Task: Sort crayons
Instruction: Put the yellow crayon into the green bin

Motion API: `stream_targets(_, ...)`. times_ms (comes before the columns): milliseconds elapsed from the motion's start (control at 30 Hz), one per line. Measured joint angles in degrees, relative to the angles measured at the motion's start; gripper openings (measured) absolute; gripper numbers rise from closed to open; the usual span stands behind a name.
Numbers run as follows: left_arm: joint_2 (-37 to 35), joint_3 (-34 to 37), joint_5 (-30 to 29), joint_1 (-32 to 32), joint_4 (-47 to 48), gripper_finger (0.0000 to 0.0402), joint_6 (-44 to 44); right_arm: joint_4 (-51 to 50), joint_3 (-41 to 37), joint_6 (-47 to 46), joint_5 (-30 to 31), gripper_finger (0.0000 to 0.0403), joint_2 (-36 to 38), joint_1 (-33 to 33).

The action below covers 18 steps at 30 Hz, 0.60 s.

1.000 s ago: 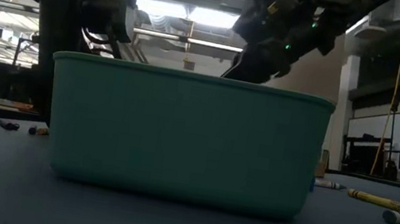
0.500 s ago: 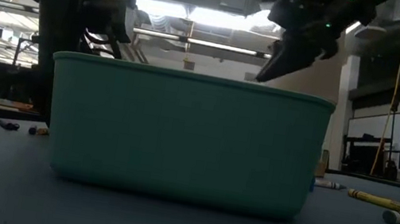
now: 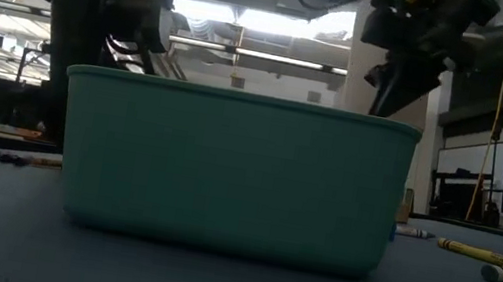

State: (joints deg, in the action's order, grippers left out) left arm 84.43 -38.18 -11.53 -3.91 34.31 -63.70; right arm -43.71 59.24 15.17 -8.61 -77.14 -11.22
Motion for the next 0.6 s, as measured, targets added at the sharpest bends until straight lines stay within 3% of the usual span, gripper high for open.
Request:
stream_targets(200,-2.2,-3.3,-0.4,-0.1,2.3,0.0008,4.0,-3.1,0.0,-0.2,-0.6,0.0124,0.0,0.0)
stream_targets(600,-3.4,-15.7,9.5,6.1,5.5,0.0007,13.4,-4.5,0.0,-0.3,-0.6,0.0124,0.0,0.0)
